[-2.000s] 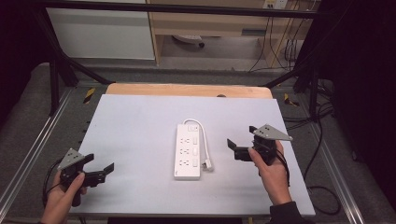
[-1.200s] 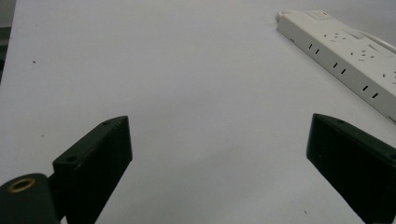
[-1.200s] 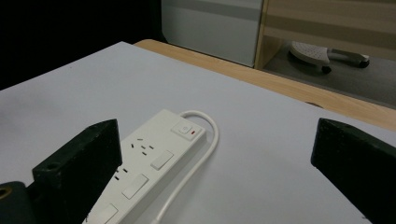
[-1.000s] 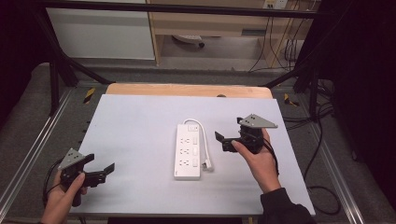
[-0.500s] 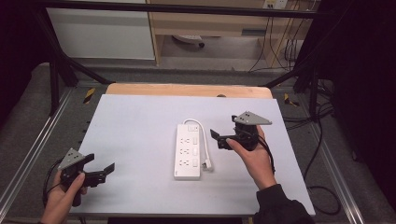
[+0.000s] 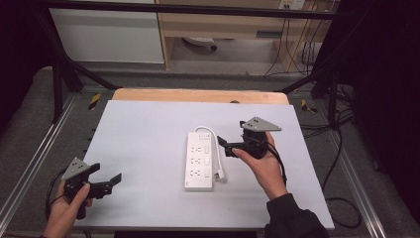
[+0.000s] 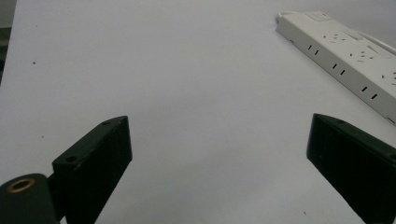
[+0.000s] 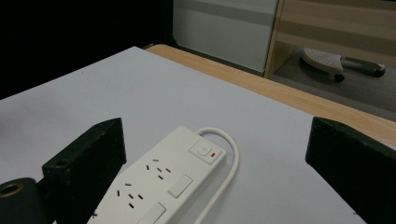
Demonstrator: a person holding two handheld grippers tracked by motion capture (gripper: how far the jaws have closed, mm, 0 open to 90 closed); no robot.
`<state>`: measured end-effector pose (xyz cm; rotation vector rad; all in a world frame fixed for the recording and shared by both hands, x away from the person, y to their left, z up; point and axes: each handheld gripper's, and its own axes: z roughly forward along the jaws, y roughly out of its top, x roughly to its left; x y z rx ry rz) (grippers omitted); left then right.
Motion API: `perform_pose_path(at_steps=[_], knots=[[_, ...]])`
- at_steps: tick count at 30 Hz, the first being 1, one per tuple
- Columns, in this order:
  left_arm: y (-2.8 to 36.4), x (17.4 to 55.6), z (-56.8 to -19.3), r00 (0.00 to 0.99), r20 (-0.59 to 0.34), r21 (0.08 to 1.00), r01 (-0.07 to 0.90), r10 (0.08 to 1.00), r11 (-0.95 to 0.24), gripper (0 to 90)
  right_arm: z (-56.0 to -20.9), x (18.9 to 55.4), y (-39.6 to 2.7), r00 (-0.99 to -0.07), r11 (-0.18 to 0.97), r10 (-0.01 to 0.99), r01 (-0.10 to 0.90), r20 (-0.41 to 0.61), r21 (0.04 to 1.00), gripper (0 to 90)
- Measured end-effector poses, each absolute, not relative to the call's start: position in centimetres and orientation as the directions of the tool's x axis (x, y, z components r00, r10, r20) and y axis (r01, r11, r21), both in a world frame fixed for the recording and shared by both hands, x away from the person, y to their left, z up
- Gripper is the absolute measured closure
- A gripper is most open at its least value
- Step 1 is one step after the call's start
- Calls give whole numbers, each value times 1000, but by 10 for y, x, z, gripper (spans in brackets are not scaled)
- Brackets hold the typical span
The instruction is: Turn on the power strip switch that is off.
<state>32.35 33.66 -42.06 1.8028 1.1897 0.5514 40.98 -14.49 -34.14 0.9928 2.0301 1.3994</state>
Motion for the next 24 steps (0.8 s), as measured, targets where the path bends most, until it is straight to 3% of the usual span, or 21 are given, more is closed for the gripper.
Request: perform_pose_path(at_steps=[13, 24], knots=[[337, 324, -421, 443, -100, 853, 499, 891, -153, 68, -342, 413, -135, -632, 223, 775, 287, 10, 932, 154], [337, 324, -421, 444, -100, 853, 500, 891, -153, 68, -343, 415, -131, -639, 226, 769, 295, 16, 929, 181]])
